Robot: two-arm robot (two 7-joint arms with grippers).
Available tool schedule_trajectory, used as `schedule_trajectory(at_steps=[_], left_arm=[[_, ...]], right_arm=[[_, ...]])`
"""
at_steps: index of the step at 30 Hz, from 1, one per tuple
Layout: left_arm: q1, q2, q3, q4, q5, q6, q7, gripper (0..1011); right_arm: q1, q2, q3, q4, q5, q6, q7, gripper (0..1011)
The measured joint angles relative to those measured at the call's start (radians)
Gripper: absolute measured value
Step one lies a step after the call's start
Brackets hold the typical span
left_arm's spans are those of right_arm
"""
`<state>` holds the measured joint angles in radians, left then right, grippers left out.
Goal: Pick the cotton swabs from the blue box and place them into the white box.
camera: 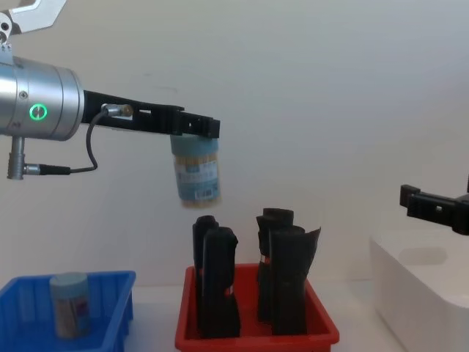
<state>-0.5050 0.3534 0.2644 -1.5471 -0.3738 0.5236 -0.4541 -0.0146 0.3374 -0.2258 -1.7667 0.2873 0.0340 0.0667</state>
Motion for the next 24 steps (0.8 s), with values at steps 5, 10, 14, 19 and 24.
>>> schedule_trajectory(at_steps=[5, 10, 14, 19, 24], left_arm=[[-0.007, -0.003, 0.002, 0.005, 0.002, 0.004, -0.009, 646], [-0.011, -0.005, 0.004, 0.008, 0.003, 0.007, -0.017, 646], [-0.014, -0.006, 0.005, 0.010, 0.003, 0.009, -0.021, 646], [-0.016, -0.008, 0.006, 0.012, 0.004, 0.011, -0.024, 646], [-0.018, -0.008, 0.006, 0.013, 0.004, 0.011, -0.026, 646]], right_arm=[[0.001, 0.000, 0.000, 0.000, -0.002, 0.001, 0.007, 1002], [0.006, 0.000, -0.001, 0.000, -0.009, 0.003, 0.030, 1002], [0.015, 0.001, -0.003, 0.001, -0.017, 0.008, 0.063, 1002], [0.038, -0.005, -0.010, 0.013, -0.032, 0.021, 0.123, 1002], [0.065, -0.017, -0.018, 0.033, -0.049, 0.033, 0.173, 1002]])
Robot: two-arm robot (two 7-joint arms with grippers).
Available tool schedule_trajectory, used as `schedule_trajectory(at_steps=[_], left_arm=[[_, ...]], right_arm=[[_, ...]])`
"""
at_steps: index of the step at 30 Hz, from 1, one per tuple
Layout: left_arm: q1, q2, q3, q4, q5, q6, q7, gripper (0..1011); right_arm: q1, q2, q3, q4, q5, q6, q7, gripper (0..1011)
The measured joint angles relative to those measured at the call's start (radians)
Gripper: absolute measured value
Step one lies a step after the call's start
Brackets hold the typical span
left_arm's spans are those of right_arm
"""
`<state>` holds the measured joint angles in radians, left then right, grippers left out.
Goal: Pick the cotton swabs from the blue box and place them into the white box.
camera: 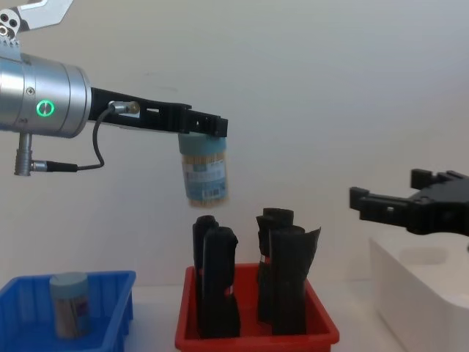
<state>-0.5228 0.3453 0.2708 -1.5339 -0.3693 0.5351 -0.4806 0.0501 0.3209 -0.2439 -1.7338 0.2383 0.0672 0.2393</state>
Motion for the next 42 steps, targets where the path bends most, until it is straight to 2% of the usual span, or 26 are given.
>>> schedule_trajectory(at_steps=[13, 27, 42], left_arm=[[-0.002, -0.001, 0.001, 0.001, 0.000, 0.002, -0.002, 646], [-0.003, -0.001, 0.001, 0.002, 0.000, 0.002, -0.004, 646], [-0.003, -0.001, 0.001, 0.002, 0.000, 0.001, -0.004, 646]], right_arm=[[0.104, -0.048, -0.019, 0.101, -0.040, 0.008, 0.117, 1001], [0.255, -0.115, -0.035, 0.281, -0.055, -0.014, 0.252, 1002], [0.398, -0.184, -0.061, 0.467, -0.075, -0.041, 0.360, 1002]])
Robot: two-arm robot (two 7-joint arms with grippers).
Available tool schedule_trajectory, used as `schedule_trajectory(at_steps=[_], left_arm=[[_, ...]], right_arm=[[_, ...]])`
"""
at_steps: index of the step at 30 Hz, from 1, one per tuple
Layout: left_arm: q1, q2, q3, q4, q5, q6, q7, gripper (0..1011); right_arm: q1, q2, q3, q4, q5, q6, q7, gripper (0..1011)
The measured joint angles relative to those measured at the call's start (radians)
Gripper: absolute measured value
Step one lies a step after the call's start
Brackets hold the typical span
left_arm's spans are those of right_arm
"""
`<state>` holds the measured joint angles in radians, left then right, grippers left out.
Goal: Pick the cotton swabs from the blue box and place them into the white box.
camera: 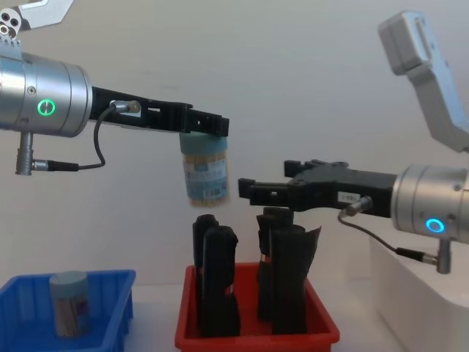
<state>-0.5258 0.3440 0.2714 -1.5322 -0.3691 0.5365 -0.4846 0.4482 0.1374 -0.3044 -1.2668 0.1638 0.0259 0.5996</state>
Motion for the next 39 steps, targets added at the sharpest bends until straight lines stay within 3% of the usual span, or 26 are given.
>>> schedule_trajectory(at_steps=[15, 27, 29, 31, 39], left_arm=[[0.000, 0.000, 0.000, 0.000, 0.000, 0.000, 0.000, 646], [0.000, 0.000, 0.000, 0.000, 0.000, 0.000, 0.000, 646], [0.000, 0.000, 0.000, 0.000, 0.000, 0.000, 0.000, 646], [0.000, 0.000, 0.000, 0.000, 0.000, 0.000, 0.000, 646], [0.000, 0.000, 0.000, 0.000, 0.000, 0.000, 0.001, 646]], right_arm=[[0.121, -0.063, -0.036, 0.172, -0.028, -0.036, 0.092, 1002], [0.194, -0.101, -0.055, 0.282, -0.043, -0.069, 0.108, 996], [0.206, -0.107, -0.057, 0.301, -0.045, -0.075, 0.108, 933], [0.213, -0.111, -0.059, 0.312, -0.046, -0.080, 0.108, 933], [0.240, -0.123, -0.065, 0.355, -0.049, -0.097, 0.107, 681]])
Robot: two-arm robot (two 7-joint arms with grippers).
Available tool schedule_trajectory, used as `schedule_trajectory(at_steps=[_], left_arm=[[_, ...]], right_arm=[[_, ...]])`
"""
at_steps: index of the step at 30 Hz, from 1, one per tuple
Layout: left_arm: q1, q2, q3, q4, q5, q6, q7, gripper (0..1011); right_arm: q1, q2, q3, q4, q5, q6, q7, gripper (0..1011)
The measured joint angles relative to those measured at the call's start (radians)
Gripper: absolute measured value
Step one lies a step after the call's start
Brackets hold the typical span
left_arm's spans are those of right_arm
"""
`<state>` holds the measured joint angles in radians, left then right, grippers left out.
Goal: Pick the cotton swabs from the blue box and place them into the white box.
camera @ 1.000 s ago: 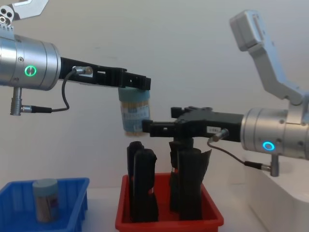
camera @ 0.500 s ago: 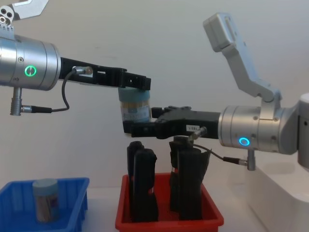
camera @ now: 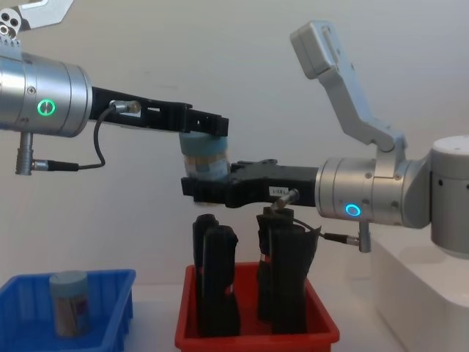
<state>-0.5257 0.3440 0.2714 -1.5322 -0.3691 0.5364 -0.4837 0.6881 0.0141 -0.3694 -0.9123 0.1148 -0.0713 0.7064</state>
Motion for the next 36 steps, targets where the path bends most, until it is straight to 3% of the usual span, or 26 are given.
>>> schedule_trajectory(at_steps=[12, 26, 36], left_arm=[[0.000, 0.000, 0.001, 0.000, 0.000, -0.002, 0.000, 648], [0.000, 0.000, 0.001, 0.000, 0.000, 0.001, -0.001, 1004], [0.000, 0.000, 0.000, 0.000, 0.000, 0.001, -0.001, 1004]], right_arm=[[0.017, -0.006, -0.005, 0.027, -0.002, -0.014, -0.006, 645], [0.023, -0.003, -0.005, 0.034, 0.001, -0.022, -0.017, 644], [0.018, 0.004, -0.004, 0.025, 0.006, -0.023, -0.027, 644]])
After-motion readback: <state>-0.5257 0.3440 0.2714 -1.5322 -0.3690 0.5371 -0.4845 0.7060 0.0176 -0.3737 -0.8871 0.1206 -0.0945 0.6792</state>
